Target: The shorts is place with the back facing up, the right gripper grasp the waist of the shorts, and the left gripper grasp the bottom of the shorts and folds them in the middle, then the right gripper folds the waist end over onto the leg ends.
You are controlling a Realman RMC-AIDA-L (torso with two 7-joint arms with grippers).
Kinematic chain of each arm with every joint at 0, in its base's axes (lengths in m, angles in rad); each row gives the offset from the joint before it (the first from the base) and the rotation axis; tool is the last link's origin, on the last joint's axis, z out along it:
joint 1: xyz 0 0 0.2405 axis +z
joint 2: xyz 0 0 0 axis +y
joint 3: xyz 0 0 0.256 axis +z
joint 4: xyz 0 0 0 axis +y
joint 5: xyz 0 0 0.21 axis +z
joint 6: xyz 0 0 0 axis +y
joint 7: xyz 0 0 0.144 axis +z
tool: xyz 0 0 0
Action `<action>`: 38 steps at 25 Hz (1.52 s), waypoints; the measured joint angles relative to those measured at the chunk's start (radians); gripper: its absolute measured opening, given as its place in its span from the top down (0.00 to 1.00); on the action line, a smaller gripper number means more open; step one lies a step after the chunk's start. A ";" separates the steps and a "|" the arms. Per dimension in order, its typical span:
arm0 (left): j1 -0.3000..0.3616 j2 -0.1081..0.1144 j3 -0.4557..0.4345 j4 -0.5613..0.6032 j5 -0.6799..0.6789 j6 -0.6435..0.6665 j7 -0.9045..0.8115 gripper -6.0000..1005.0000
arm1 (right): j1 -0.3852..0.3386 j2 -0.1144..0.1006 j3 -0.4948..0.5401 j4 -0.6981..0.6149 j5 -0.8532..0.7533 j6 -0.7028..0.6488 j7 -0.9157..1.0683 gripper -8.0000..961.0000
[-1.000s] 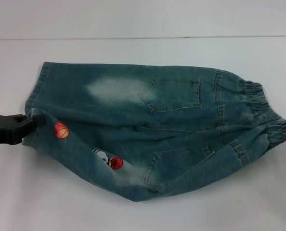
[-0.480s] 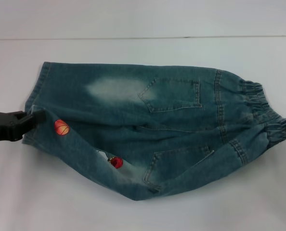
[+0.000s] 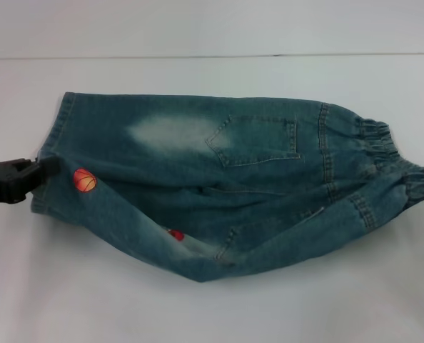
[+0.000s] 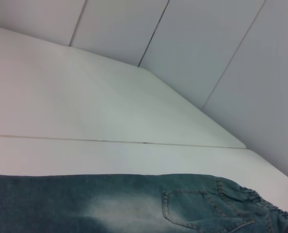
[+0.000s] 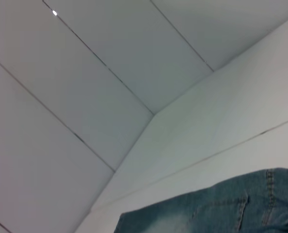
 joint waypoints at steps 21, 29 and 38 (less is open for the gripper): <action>-0.004 -0.001 -0.037 -0.037 -0.036 -0.102 0.002 0.93 | 0.025 -0.015 0.084 0.074 0.038 0.100 0.143 0.97; -0.024 -0.002 -0.036 -0.080 -0.081 -0.206 0.010 0.93 | 0.039 -0.008 0.099 0.087 0.111 0.144 0.204 0.97; -0.068 -0.001 -0.030 -0.160 -0.169 -0.304 0.057 0.94 | 0.088 -0.004 0.093 0.163 0.157 0.222 0.205 0.97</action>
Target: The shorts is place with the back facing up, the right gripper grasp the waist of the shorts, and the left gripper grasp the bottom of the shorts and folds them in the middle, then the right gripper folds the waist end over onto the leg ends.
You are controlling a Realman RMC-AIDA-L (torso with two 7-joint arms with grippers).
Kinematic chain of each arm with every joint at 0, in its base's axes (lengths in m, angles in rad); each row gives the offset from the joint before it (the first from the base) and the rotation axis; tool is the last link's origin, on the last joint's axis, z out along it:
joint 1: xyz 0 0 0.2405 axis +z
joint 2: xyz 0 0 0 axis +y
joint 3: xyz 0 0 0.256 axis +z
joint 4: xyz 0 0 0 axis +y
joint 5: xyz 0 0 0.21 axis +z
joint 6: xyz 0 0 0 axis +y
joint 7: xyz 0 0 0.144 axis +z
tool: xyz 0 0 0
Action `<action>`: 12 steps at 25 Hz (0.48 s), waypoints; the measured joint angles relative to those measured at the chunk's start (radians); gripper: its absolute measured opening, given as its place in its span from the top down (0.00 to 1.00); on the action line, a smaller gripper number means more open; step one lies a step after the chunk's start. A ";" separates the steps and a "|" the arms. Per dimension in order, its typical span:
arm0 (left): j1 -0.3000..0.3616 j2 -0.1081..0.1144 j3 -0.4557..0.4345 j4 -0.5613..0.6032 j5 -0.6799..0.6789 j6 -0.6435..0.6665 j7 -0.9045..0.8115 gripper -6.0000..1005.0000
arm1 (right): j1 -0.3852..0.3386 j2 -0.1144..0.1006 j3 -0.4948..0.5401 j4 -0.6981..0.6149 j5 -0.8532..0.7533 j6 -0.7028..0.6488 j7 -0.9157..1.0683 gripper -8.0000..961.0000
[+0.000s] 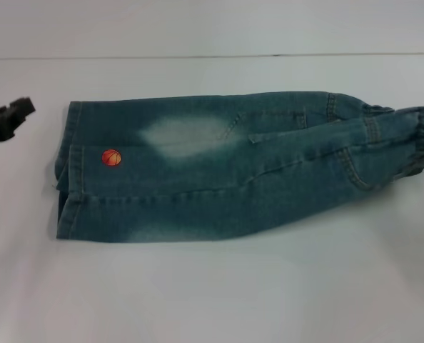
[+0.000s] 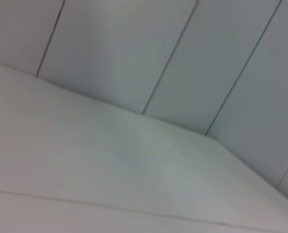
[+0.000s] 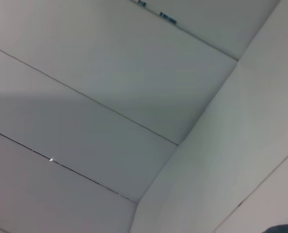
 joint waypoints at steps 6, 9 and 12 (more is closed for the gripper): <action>-0.019 0.003 0.003 -0.020 -0.009 -0.007 0.007 0.94 | 0.030 0.003 -0.003 0.006 -0.005 0.013 0.011 0.97; -0.011 0.008 0.014 -0.018 0.005 0.017 0.001 0.94 | 0.030 0.005 -0.003 0.006 -0.004 0.014 0.011 0.97; -0.003 0.023 0.041 -0.008 0.059 0.064 -0.012 0.94 | 0.027 0.004 -0.003 0.007 -0.004 0.018 0.011 0.97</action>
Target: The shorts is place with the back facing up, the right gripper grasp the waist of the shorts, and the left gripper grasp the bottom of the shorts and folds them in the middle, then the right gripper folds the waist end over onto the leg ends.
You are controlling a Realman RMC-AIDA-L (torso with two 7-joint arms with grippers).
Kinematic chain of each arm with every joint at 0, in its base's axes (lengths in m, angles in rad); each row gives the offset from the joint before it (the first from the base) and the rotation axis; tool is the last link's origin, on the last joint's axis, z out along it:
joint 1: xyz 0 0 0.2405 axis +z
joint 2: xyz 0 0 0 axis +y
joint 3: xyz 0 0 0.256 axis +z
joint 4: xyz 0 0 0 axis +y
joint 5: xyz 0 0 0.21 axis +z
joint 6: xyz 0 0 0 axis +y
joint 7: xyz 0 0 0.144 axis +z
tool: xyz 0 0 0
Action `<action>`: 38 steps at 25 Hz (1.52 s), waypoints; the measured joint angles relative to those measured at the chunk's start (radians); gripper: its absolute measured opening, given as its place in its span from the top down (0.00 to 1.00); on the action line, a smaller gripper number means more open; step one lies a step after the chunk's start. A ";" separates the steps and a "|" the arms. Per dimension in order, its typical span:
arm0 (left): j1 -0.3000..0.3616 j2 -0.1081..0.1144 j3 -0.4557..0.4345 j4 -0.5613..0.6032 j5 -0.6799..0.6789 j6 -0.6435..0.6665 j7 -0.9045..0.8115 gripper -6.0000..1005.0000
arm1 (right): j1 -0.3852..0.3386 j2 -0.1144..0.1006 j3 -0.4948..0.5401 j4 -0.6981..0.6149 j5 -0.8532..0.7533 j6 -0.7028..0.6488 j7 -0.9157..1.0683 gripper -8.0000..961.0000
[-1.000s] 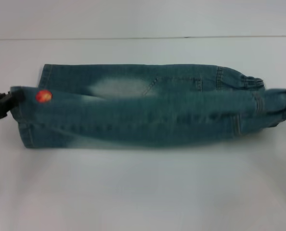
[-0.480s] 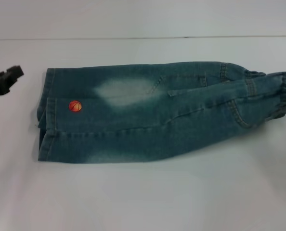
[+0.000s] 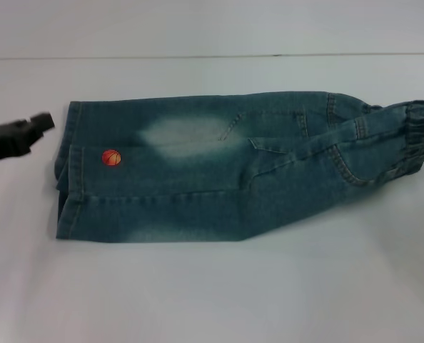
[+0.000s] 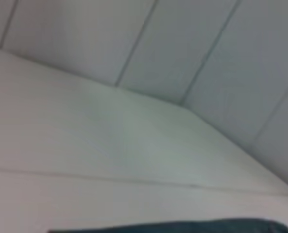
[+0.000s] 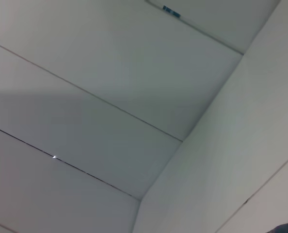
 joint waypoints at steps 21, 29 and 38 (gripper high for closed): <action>-0.056 0.001 0.117 0.012 0.234 -0.083 -0.109 0.45 | -0.007 0.000 -0.014 -0.003 -0.002 0.004 -0.008 0.97; -0.068 -0.003 0.155 -0.014 0.245 -0.126 -0.109 0.27 | -0.010 0.000 -0.014 -0.002 0.000 0.001 -0.008 0.97; -0.036 -0.019 0.152 0.032 0.245 -0.164 -0.110 0.19 | -0.010 0.000 -0.014 -0.001 -0.001 -0.002 -0.010 0.96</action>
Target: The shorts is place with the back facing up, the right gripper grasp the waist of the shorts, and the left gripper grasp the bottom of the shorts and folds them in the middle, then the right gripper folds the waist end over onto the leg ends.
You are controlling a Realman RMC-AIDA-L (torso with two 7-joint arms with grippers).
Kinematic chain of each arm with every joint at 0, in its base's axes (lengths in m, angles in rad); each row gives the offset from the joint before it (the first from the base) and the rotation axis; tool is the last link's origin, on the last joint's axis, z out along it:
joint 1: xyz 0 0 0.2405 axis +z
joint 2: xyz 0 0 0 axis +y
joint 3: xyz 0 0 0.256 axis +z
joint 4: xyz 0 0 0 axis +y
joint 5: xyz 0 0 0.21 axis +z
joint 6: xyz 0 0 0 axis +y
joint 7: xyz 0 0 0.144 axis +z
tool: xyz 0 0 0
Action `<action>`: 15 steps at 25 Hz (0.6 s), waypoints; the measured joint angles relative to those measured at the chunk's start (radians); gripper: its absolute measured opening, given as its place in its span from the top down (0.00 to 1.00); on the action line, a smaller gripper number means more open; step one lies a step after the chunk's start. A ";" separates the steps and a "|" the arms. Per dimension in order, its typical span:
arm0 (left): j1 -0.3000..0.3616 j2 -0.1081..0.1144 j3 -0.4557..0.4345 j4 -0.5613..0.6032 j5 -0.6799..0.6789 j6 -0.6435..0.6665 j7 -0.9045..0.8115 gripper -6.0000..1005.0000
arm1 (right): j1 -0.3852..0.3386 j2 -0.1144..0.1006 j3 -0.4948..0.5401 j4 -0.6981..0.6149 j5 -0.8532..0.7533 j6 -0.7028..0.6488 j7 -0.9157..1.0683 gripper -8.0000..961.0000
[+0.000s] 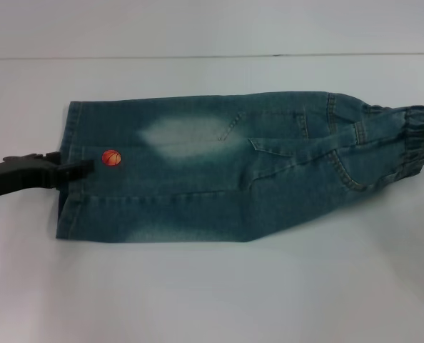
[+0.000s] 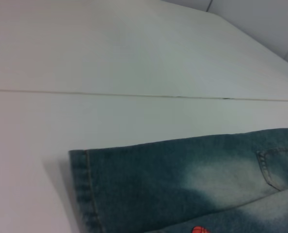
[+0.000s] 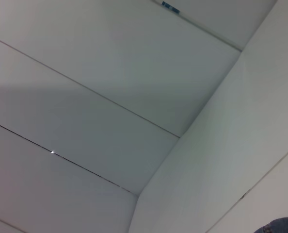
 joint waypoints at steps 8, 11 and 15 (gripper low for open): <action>-0.006 -0.001 0.024 -0.012 0.012 0.003 -0.012 0.19 | 0.003 0.001 0.000 0.000 -0.002 -0.002 -0.002 0.96; -0.011 -0.002 0.040 -0.022 0.012 -0.002 -0.012 0.19 | 0.004 0.002 0.000 -0.002 -0.002 -0.002 -0.002 0.96; -0.013 -0.003 0.044 -0.022 0.012 0.020 -0.013 0.19 | 0.001 0.002 0.000 -0.002 -0.002 -0.002 -0.002 0.95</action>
